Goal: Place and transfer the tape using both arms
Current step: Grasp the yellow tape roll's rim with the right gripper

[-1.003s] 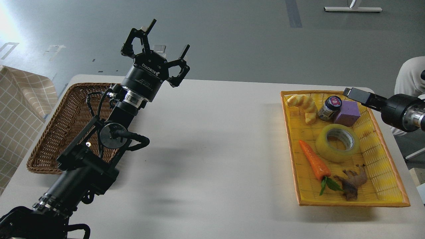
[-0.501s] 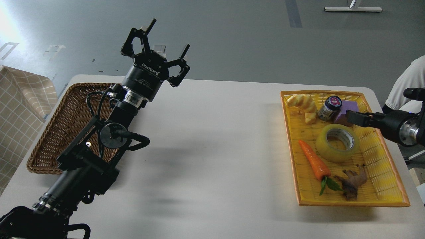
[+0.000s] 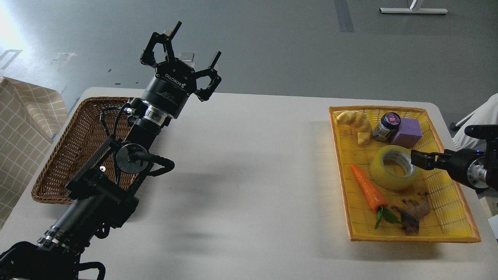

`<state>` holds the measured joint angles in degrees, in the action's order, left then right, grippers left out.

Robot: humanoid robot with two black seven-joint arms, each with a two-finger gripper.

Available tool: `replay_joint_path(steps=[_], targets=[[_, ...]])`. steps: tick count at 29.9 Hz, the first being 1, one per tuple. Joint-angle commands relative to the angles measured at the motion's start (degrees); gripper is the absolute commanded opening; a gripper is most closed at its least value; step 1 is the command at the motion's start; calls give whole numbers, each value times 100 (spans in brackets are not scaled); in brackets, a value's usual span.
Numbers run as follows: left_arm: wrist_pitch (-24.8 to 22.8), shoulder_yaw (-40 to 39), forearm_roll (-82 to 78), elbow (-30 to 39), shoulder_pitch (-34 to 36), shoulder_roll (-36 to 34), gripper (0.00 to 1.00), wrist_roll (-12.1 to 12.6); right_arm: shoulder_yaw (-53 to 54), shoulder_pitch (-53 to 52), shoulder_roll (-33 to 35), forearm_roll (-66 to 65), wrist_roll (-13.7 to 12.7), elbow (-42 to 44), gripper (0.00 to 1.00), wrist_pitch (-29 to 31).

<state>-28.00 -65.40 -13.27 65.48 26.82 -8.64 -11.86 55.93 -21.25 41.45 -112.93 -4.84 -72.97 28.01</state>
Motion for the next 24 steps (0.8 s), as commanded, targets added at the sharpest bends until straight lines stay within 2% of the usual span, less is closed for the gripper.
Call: replay_joint_path(steps=[1,7,17,24], targets=[[0,-8,0,0,-2,-6,98,0,-12,15,-49,-10,0,2,85,-1],[0,-34,0,0,-2,3,98,0,-38,24,-216,-203,0,28,81,-1],[0,-34,0,0,-28,-6,98,0,-214,15,-365,-229,-17,37,64,-1],[0,-61,0,0,-46,-6,98,0,-223,-20,-471,-274,-17,309,57,-1]])
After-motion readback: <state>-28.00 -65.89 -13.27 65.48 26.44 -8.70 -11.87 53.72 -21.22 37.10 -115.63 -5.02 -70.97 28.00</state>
